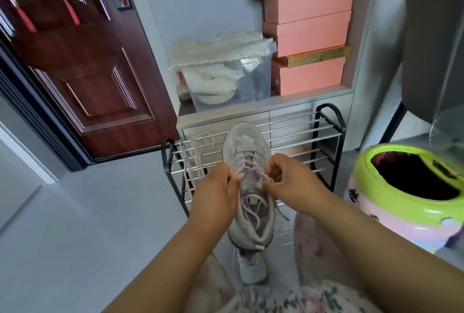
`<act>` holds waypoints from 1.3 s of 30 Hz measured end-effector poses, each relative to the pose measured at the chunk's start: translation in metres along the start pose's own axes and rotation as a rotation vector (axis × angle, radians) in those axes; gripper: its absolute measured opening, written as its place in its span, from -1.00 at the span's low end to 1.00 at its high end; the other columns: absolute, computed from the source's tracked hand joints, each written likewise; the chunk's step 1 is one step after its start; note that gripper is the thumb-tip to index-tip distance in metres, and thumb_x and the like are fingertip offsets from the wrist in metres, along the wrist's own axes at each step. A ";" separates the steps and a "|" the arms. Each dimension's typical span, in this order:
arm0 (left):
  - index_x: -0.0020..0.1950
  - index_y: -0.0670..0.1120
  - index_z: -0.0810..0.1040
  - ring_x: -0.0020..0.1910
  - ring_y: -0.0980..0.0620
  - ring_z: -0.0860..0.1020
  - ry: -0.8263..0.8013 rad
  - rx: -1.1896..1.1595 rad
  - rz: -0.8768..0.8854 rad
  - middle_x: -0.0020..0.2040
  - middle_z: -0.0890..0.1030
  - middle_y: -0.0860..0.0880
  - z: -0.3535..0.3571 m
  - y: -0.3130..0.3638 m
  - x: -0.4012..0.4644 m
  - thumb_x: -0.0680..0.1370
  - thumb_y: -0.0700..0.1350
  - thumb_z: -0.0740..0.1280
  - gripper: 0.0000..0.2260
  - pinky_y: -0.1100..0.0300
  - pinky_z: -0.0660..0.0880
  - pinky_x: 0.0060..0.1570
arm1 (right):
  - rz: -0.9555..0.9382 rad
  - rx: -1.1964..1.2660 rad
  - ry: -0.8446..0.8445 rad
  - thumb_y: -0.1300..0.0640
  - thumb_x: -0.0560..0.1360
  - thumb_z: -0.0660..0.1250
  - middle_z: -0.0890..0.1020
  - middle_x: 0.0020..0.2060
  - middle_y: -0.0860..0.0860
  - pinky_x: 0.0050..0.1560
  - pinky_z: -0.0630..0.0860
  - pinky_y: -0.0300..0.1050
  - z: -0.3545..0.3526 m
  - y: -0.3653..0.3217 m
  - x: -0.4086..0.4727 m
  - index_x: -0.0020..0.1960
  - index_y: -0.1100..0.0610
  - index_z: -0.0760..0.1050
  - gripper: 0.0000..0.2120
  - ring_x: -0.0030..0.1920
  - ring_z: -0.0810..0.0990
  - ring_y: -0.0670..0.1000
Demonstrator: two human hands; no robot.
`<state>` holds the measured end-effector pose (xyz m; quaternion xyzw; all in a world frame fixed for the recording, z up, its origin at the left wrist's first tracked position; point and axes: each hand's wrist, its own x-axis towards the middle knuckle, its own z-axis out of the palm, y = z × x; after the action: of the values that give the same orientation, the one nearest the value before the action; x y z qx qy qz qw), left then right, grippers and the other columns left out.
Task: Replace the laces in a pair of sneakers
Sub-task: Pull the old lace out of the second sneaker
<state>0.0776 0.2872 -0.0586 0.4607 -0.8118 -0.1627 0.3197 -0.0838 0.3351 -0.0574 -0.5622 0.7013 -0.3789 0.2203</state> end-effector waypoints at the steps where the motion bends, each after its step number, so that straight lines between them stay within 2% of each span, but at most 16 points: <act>1: -0.21 -0.06 0.34 -0.39 0.07 0.41 0.002 0.009 0.002 -0.38 0.44 0.04 0.002 0.000 -0.010 0.60 0.02 0.20 -0.76 0.19 0.26 -0.42 | -0.005 -0.015 -0.019 0.06 0.35 0.49 0.59 -0.26 -0.03 -0.20 0.51 -0.04 0.000 0.001 -0.007 -0.15 0.04 0.45 -0.78 -0.23 0.57 0.01; 7: -0.27 0.01 0.29 -0.34 0.05 0.44 -0.052 0.005 -0.072 -0.35 0.47 0.04 0.004 -0.001 -0.060 0.59 0.03 0.21 -0.74 0.13 0.34 -0.34 | -0.032 -0.081 -0.116 0.08 0.31 0.50 0.57 -0.29 -0.09 -0.25 0.44 -0.19 0.008 0.014 -0.044 -0.18 -0.01 0.43 -0.76 -0.26 0.53 -0.09; 11: -0.26 0.02 0.30 -0.37 0.17 0.40 -0.083 0.015 -0.097 -0.36 0.45 0.09 0.005 0.002 -0.080 0.59 0.04 0.21 -0.75 0.36 0.23 -0.44 | -0.057 -0.106 -0.151 0.07 0.30 0.52 0.58 -0.27 -0.08 -0.25 0.45 -0.20 0.009 0.018 -0.060 -0.17 -0.01 0.44 -0.74 -0.26 0.53 -0.12; 14: -0.29 0.04 0.25 -0.39 0.20 0.37 -0.098 0.027 -0.103 -0.38 0.41 0.10 0.008 0.004 -0.087 0.59 0.04 0.22 -0.71 0.36 0.28 -0.42 | -0.073 -0.133 -0.164 0.06 0.30 0.52 0.58 -0.26 -0.08 -0.26 0.43 -0.23 0.008 0.019 -0.066 -0.15 -0.01 0.44 -0.74 -0.25 0.52 -0.10; 18: -0.26 0.02 0.30 -0.38 0.20 0.40 -0.118 0.032 -0.123 -0.38 0.44 0.09 0.009 0.001 -0.092 0.59 0.03 0.24 -0.74 0.34 0.28 -0.41 | -0.067 -0.124 -0.197 0.08 0.29 0.53 0.58 -0.26 -0.06 -0.17 0.50 -0.07 0.009 0.021 -0.070 -0.15 0.02 0.46 -0.74 -0.22 0.55 -0.03; 20: -0.23 0.01 0.33 -0.36 0.18 0.43 -0.121 0.040 -0.116 -0.37 0.47 0.08 0.009 0.000 -0.095 0.59 0.05 0.23 -0.76 0.30 0.33 -0.36 | -0.065 -0.142 -0.209 0.06 0.29 0.53 0.57 -0.28 -0.07 -0.18 0.49 -0.08 0.010 0.022 -0.071 -0.18 0.00 0.45 -0.74 -0.23 0.54 -0.05; 23: -0.23 0.00 0.37 -0.37 0.19 0.46 -0.103 0.010 -0.131 -0.38 0.52 0.07 0.008 0.001 -0.099 0.58 0.04 0.25 -0.77 0.37 0.36 -0.34 | -0.065 -0.142 -0.214 0.05 0.28 0.53 0.57 -0.29 -0.08 -0.21 0.48 -0.13 0.011 0.023 -0.072 -0.20 -0.01 0.44 -0.74 -0.25 0.54 -0.08; 26: -0.24 -0.01 0.43 -0.37 0.15 0.53 -0.081 -0.088 -0.206 -0.37 0.57 0.05 0.010 -0.001 -0.099 0.54 0.01 0.32 -0.80 0.15 0.50 -0.30 | -0.067 -0.086 -0.238 0.06 0.27 0.53 0.61 -0.27 -0.07 -0.20 0.52 -0.11 0.014 0.024 -0.071 -0.13 0.01 0.48 -0.72 -0.26 0.55 -0.09; 31: -0.21 0.01 0.47 -0.32 0.19 0.52 -0.080 -0.172 -0.235 -0.35 0.57 0.07 0.010 -0.003 -0.095 0.49 0.00 0.38 -0.86 0.21 0.47 -0.30 | -0.081 -0.077 -0.234 0.06 0.26 0.52 0.60 -0.27 -0.07 -0.21 0.54 -0.09 0.017 0.025 -0.069 -0.13 -0.01 0.46 -0.71 -0.27 0.55 -0.10; 36: -0.18 0.03 0.48 -0.35 0.15 0.51 -0.111 -0.197 -0.242 -0.35 0.56 0.04 0.010 -0.005 -0.090 0.46 0.00 0.40 -0.88 0.26 0.41 -0.35 | -0.089 0.004 -0.221 0.03 0.30 0.52 0.56 -0.29 -0.11 -0.27 0.45 -0.24 0.020 0.021 -0.065 -0.16 -0.02 0.49 -0.78 -0.32 0.47 -0.17; 39: -0.16 0.04 0.47 -0.35 0.14 0.49 -0.144 -0.205 -0.242 -0.34 0.55 0.03 0.010 -0.005 -0.090 0.47 -0.01 0.39 -0.89 0.25 0.41 -0.36 | -0.072 0.019 -0.226 0.06 0.33 0.50 0.53 -0.36 -0.12 -0.31 0.40 -0.25 0.022 0.018 -0.062 -0.21 0.04 0.51 -0.83 -0.37 0.44 -0.18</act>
<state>0.1078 0.3609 -0.1019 0.5073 -0.7503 -0.3145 0.2841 -0.0615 0.3894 -0.0922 -0.6241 0.6476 -0.3275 0.2895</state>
